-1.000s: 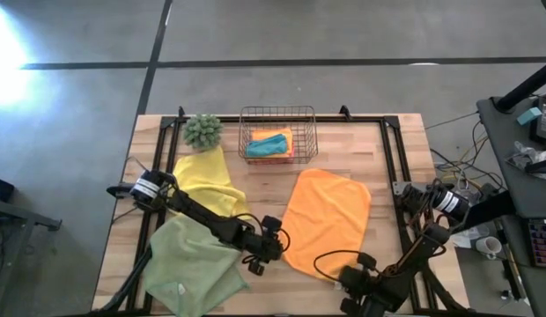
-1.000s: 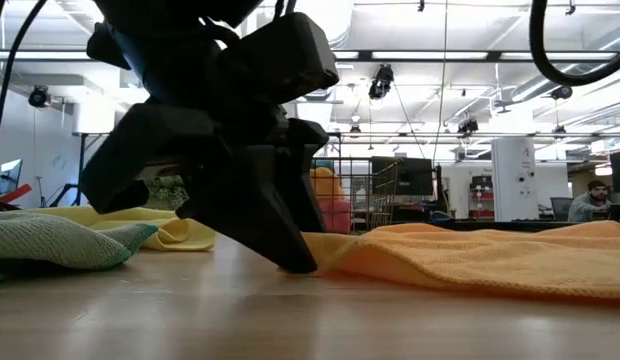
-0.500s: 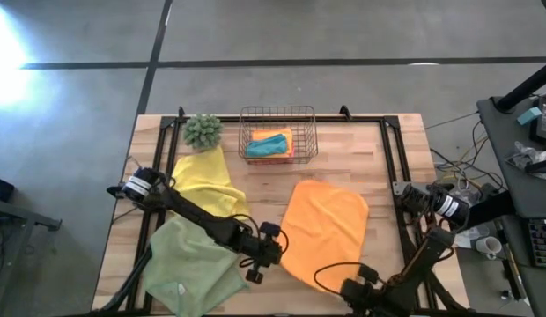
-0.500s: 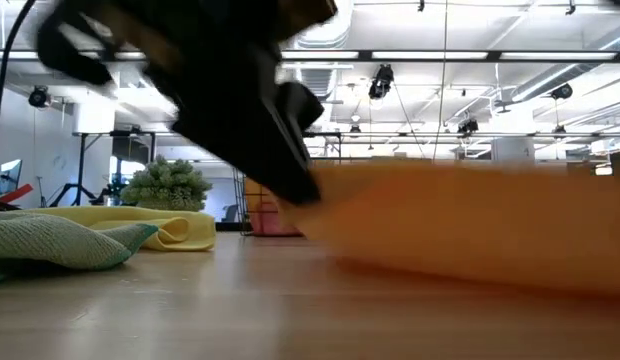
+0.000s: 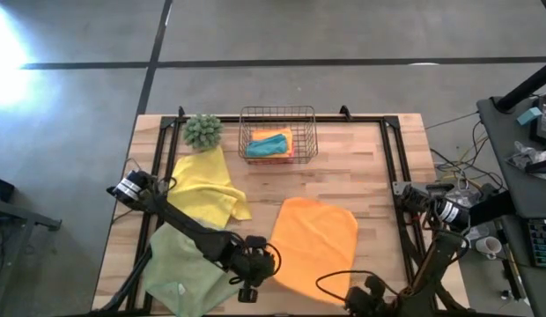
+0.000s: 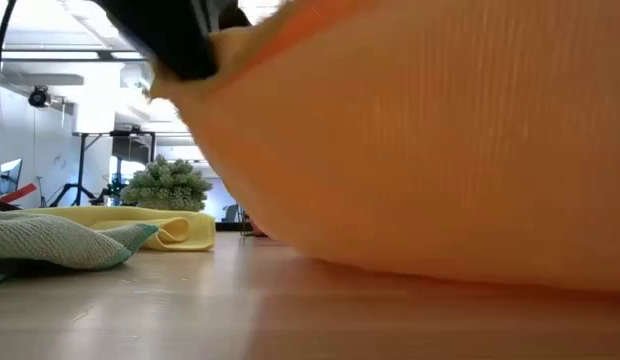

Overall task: Fold microfiber towels
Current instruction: Fold the orange microfiber towel

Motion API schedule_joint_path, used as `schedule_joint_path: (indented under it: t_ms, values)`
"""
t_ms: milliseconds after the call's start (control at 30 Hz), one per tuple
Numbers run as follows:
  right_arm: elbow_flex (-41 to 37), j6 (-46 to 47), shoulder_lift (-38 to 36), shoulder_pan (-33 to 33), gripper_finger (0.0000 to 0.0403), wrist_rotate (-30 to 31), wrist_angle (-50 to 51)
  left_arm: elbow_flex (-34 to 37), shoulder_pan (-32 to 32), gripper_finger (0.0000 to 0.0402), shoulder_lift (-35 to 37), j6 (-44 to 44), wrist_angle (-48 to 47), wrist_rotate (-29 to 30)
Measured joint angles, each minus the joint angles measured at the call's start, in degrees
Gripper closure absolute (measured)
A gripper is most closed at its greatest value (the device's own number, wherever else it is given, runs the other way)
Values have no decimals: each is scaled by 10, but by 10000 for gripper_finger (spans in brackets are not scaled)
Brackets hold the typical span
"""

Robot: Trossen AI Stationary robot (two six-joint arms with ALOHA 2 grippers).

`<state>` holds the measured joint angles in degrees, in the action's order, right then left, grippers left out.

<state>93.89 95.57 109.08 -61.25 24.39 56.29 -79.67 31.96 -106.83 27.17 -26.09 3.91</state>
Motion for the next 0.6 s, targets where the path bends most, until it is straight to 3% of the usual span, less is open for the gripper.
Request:
schedule_joint_path:
  t_ms: [200, 333, 600]
  values:
    - [70, 83, 25, 2, 394, 4, 216, -25, -6, 394, 1, -5, -51, 75]
    - [76, 173, 24, 5, 394, 12, 319, -27, -33, 399, 1, -5, -59, 120]
    - [13, 239, 18, 35, 394, 27, 337, -25, -115, 400, 1, -5, -65, 144]
